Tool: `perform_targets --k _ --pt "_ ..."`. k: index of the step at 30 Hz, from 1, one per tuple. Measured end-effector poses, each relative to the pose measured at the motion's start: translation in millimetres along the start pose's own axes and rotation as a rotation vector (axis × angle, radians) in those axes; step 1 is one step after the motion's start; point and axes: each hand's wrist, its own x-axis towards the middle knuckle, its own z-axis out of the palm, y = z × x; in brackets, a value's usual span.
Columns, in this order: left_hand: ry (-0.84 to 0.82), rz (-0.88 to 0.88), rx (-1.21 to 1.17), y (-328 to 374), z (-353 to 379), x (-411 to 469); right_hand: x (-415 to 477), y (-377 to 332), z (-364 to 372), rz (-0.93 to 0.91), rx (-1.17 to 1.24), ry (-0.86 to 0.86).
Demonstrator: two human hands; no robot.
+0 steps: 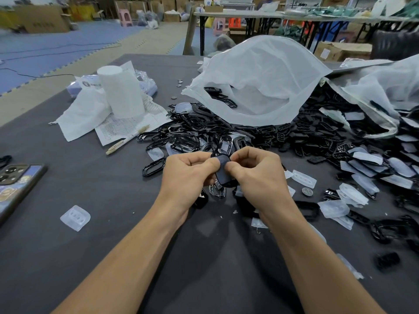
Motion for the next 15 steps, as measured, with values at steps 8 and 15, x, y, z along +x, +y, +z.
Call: perform_targets --k 8,15 --pt "-0.006 -0.006 0.029 2.6 -0.1 -1.3 -0.3 -1.9 -1.4 -0.017 0.024 -0.029" --pt "0.003 -0.01 0.041 -0.1 -1.0 -0.7 -1.2 -2.8 -1.7 -0.023 0.057 -0.054"
